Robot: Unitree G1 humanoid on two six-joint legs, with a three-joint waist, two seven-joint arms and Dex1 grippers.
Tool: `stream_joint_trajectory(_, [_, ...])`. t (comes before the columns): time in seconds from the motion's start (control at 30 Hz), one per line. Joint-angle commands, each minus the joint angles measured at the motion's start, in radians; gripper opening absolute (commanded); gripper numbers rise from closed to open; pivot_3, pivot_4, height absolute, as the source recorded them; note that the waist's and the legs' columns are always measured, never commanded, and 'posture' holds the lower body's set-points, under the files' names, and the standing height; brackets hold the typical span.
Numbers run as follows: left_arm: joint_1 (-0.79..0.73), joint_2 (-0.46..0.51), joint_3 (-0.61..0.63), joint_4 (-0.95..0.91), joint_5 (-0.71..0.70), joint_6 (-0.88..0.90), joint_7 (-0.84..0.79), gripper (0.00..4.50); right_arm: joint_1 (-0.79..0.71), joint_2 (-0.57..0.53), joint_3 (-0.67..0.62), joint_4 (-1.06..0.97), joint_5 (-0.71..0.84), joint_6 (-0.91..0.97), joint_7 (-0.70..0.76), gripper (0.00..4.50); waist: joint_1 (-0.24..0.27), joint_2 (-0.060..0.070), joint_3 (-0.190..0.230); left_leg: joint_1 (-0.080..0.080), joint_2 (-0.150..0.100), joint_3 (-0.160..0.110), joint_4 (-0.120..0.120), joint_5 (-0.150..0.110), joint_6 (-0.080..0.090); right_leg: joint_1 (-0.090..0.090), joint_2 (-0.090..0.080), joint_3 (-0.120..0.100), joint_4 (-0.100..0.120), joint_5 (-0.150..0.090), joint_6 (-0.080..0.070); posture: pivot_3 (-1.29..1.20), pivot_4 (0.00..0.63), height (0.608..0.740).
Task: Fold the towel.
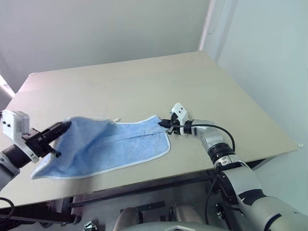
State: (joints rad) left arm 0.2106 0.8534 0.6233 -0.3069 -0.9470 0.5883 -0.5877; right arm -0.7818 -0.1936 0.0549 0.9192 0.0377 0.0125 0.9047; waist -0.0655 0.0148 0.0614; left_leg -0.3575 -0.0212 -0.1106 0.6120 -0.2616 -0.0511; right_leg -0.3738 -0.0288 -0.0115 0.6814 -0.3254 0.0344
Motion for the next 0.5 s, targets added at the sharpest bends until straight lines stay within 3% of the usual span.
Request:
stream_joint_trajectory(0.03, [-0.050,-0.011,0.037,0.054,0.055,-0.014,0.041,0.04,-0.054,0.004,-0.037,0.021,0.034,-0.036,-0.020,0.00,-0.001,-0.001,0.000,0.000,0.000,0.001,0.000,0.000,0.000,0.000,0.000,0.001,0.000,0.000,0.000,0.00,0.000,0.740])
stream_joint_trajectory(0.5, [-0.410,-0.082,-0.060,0.532,0.364,-0.221,0.132,0.04,-0.213,0.006,-0.116,0.220,0.043,-0.114,-0.232,0.00,0.001,-0.007,0.000,0.001,0.000,0.002,0.001,0.004,-0.006,0.000,0.001,0.003,0.000,0.002,0.003,0.00,0.000,0.740])
